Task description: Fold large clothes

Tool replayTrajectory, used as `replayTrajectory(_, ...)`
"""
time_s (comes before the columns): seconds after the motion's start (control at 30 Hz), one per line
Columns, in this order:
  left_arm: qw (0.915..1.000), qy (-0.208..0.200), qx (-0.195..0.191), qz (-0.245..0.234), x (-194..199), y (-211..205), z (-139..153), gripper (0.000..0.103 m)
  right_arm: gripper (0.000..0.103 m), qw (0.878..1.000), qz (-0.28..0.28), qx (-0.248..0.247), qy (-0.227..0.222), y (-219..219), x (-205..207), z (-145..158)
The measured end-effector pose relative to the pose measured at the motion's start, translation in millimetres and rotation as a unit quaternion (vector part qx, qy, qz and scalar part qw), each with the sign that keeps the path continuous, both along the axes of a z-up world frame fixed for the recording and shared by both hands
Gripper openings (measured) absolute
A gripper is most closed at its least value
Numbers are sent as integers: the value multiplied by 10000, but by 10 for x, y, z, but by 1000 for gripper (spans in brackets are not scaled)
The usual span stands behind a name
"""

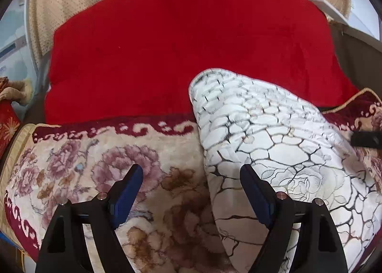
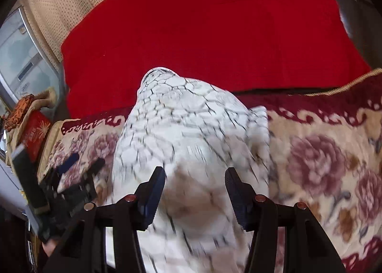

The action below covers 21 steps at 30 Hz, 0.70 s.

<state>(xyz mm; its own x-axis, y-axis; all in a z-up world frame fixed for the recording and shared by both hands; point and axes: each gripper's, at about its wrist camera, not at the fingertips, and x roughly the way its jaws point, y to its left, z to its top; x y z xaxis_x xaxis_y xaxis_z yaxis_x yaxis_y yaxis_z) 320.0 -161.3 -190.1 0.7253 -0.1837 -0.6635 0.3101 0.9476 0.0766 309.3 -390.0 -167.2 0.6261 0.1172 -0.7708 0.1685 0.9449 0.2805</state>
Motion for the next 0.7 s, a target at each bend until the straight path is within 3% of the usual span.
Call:
replayTrajectory(0.13, 9994, 188, 222, -165, 63, -119, -137, 84, 56, 9994, -60, 176, 304, 25, 345, -279)
replayTrajectory(0.27, 9994, 226, 179, -209, 85, -104, -149, 86, 56, 9979, -193, 197, 579, 42, 537, -658)
replayTrajectory(0.6, 9994, 175, -228, -191, 71, 9, -7, 86, 56, 9996, -165, 225, 16, 38, 52, -236)
replayTrajectory(0.7, 9993, 177, -171, -276, 66, -54, -48, 86, 56, 9996, -63, 278, 11, 75, -46, -212)
